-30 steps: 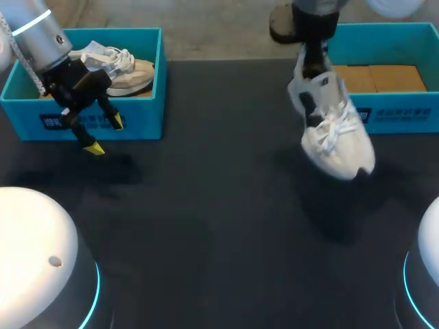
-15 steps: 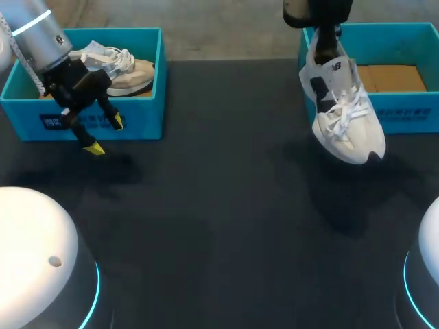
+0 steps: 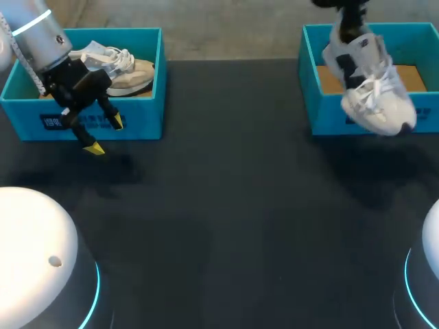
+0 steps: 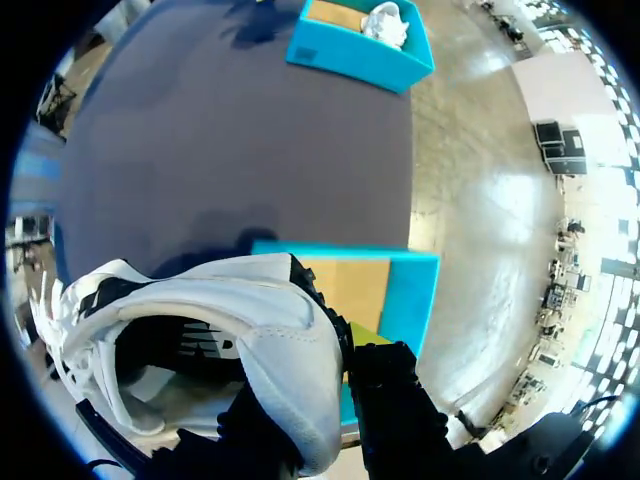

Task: Take the shoe out of the shoebox, open the shoe tongue, remove and reinsert the insole, then place the shoe into the shoebox

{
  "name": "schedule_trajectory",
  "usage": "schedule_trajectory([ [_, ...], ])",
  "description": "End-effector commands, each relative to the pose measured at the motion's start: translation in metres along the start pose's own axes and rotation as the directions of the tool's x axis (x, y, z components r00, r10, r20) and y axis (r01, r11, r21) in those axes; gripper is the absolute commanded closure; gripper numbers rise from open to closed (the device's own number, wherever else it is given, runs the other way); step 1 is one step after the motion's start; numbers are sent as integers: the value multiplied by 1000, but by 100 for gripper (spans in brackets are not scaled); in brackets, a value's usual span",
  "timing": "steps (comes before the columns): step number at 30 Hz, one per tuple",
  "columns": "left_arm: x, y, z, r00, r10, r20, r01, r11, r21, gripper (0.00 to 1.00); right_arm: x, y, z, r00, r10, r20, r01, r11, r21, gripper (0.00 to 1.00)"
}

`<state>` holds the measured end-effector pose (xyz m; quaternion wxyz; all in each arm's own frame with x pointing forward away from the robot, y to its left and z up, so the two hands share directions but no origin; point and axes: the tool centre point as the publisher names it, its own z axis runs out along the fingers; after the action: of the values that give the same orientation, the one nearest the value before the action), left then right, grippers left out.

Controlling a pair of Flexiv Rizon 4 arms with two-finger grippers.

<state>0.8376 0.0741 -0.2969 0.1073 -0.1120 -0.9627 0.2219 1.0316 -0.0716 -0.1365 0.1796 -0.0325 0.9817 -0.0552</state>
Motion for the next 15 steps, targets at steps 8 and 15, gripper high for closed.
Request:
schedule_trajectory([
  [8,0,1,0,1000,1,0,-1,1000,1,0,-56,-56,24,996,-38,-77,38,999,2,100],
  [15,0,1,0,1000,1,0,-1,1000,1,0,-69,-64,31,996,-21,-87,21,1000,-2,100],
])
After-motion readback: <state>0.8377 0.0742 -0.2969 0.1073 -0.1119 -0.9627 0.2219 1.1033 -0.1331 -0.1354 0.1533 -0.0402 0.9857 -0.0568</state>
